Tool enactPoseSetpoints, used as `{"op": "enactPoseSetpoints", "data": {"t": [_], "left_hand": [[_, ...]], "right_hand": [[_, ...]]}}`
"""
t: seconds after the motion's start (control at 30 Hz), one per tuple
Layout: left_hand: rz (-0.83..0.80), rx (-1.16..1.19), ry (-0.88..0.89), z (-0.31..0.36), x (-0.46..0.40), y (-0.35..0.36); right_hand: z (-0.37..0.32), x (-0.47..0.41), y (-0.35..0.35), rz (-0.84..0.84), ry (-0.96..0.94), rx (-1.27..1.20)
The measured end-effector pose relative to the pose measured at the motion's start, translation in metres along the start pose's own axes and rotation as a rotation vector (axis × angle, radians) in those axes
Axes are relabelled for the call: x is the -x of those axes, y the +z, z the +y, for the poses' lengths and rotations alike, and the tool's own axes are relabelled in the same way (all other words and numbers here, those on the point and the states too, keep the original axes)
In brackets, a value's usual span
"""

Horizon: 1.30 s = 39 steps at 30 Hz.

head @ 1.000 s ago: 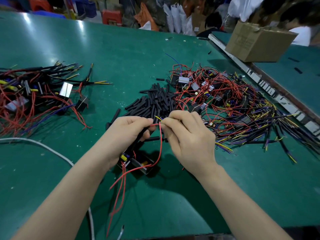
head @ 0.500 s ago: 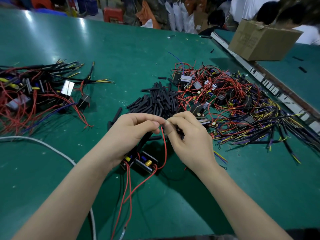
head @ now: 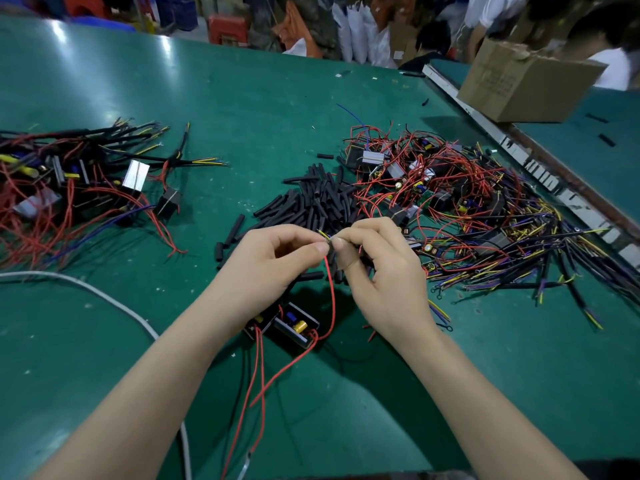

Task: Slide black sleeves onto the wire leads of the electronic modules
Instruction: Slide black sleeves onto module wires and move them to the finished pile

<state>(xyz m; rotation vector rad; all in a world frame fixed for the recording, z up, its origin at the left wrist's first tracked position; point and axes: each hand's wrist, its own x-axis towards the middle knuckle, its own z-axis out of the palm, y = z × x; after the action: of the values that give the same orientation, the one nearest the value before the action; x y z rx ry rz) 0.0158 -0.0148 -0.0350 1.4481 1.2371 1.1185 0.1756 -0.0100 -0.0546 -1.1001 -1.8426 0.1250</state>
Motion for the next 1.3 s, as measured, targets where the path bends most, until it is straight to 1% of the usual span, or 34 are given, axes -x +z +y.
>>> {"op": "enactPoseSetpoints", "data": {"t": [0.1,0.2,0.27,0.37,0.4,0.5,0.6,0.7,0.8,0.83,0.87,0.97,1.03,1.17,1.3], "left_hand": [[-0.008,0.091,-0.052,-0.001,0.000,-0.001],[0.019,0.086,-0.012,-0.002,-0.002,0.000],[0.062,-0.074,0.101,-0.004,-0.002,0.001],[0.147,-0.409,0.348,-0.007,-0.001,0.002],[0.159,-0.466,0.403,-0.008,-0.001,0.003],[0.167,-0.474,0.478,-0.008,0.000,0.003],[0.148,-0.480,0.560,-0.006,0.001,0.000],[0.089,-0.687,0.700,-0.008,0.000,-0.003],[0.107,-0.903,0.815,-0.011,-0.003,-0.006],[0.120,-0.906,0.814,-0.011,-0.003,-0.006],[0.127,-0.858,0.780,-0.010,-0.004,-0.005],[0.144,-0.487,0.544,-0.008,-0.003,0.000],[0.140,-0.319,0.388,-0.009,-0.003,0.002],[0.102,-0.270,0.275,-0.011,-0.003,0.002],[0.087,-0.202,0.263,-0.012,-0.003,0.002]], "right_hand": [[-0.002,0.001,-0.001,0.023,-0.058,0.082],[-0.002,0.000,-0.001,0.018,-0.047,0.106],[-0.002,0.000,-0.001,0.005,-0.007,0.077],[-0.001,-0.001,-0.001,-0.008,0.044,0.054],[-0.002,-0.001,-0.001,-0.017,0.061,0.048],[-0.003,-0.002,-0.001,-0.052,0.133,-0.007],[-0.005,-0.004,-0.001,-0.138,0.249,-0.100],[-0.005,-0.007,-0.004,-0.260,0.419,-0.223],[-0.004,-0.009,-0.007,-0.292,0.529,-0.345],[-0.004,-0.009,-0.008,-0.285,0.523,-0.347],[-0.004,-0.009,-0.008,-0.271,0.495,-0.333],[-0.004,-0.008,-0.009,-0.194,0.363,-0.249],[-0.003,-0.007,-0.009,-0.143,0.295,-0.197],[-0.002,-0.006,-0.009,-0.133,0.227,-0.205],[-0.002,-0.005,-0.007,-0.107,0.183,-0.226]]}}
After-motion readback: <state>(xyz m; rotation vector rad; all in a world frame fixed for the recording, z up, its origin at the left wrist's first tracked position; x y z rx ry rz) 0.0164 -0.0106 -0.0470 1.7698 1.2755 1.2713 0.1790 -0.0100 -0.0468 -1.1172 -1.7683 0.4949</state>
